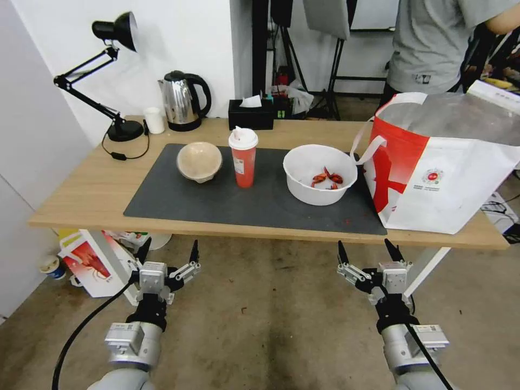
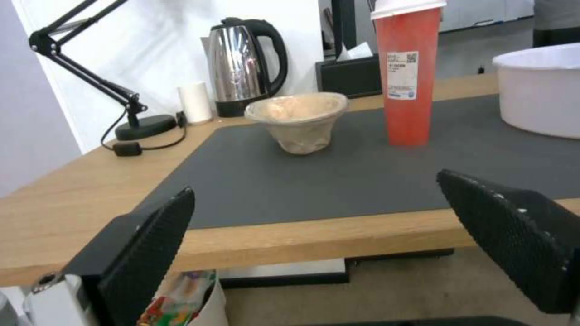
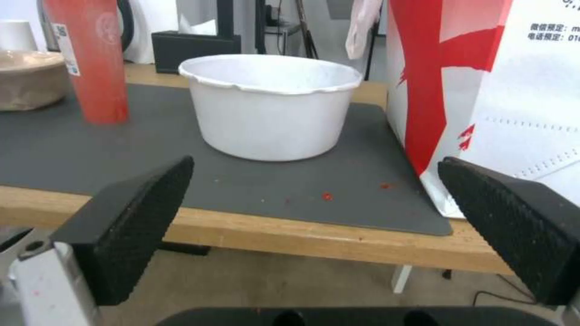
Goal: Pick up the trash from the table and place it into the takeout bag.
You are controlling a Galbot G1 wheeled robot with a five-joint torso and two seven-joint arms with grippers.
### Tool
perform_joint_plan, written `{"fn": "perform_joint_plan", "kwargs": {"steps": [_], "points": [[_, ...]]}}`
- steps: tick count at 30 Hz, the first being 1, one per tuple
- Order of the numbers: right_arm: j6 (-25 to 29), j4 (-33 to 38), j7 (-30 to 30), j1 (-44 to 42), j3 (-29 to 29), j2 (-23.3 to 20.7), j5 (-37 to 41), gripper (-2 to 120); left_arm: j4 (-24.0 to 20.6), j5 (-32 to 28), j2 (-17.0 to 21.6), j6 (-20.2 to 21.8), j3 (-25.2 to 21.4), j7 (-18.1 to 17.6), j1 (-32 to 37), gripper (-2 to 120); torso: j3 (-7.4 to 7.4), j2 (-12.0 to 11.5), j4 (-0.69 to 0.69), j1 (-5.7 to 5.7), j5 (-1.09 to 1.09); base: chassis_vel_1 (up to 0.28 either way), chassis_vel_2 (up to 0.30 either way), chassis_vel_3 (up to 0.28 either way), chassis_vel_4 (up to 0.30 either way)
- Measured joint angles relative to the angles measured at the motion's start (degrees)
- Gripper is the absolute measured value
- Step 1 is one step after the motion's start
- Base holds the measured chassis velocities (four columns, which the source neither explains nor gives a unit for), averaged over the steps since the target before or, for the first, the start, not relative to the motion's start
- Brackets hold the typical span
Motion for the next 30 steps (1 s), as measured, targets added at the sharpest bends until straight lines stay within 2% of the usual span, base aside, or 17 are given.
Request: {"fn": "perform_joint_plan", "kwargs": {"steps": [30], "points": [[0.14, 0.08, 0.29, 0.43, -0.05, -0.29, 0.0, 100, 0.0, -0.12, 0.05, -0.24, -0.46, 0.0, -0.22, 100, 0.0, 0.0, 0.0, 0.0, 0.0, 0.0, 0.0, 0.0, 0.0]]}}
